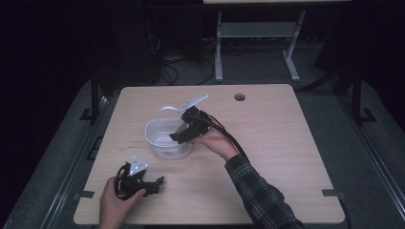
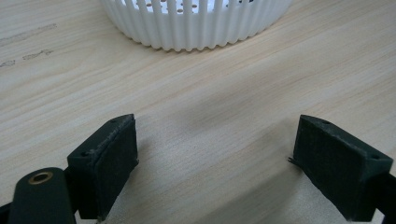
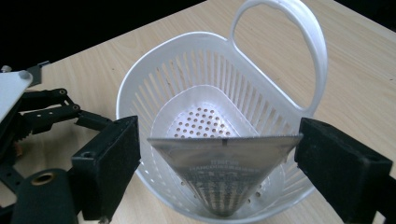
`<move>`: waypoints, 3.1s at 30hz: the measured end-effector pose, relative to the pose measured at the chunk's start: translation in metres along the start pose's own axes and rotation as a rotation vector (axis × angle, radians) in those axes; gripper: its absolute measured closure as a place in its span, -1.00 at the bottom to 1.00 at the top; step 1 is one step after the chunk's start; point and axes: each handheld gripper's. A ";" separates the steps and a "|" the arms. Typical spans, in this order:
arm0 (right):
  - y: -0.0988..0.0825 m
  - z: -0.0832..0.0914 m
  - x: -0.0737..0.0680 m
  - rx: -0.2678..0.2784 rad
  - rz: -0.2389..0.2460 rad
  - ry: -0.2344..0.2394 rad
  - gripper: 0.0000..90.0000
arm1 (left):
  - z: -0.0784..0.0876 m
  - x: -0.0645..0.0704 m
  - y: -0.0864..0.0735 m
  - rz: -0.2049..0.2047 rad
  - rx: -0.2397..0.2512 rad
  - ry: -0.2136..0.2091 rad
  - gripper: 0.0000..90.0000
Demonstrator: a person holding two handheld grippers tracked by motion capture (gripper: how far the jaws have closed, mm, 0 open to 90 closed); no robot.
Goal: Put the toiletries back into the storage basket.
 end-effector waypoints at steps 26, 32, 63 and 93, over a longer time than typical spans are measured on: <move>-0.063 0.064 0.019 0.040 -0.055 -0.071 -0.74 | 0.000 0.000 0.000 0.001 0.001 0.000 -0.72; -0.083 0.082 0.024 0.059 -0.082 -0.091 -0.75 | 0.000 0.000 0.000 0.003 0.000 -0.001 -0.72; -0.192 0.138 0.027 0.098 -0.216 -0.233 -0.74 | 0.000 0.000 0.000 -0.003 0.002 -0.008 -0.72; -0.282 0.147 0.028 -0.030 -0.295 -0.455 -0.81 | 0.000 0.001 0.000 -0.010 0.002 -0.016 -0.72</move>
Point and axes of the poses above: each handheld gripper's, and its own axes: z roughly backward along the jaws, y roughly out of its top, x roughly to its right, and after that the axes turned 1 degree about -y, right-handed
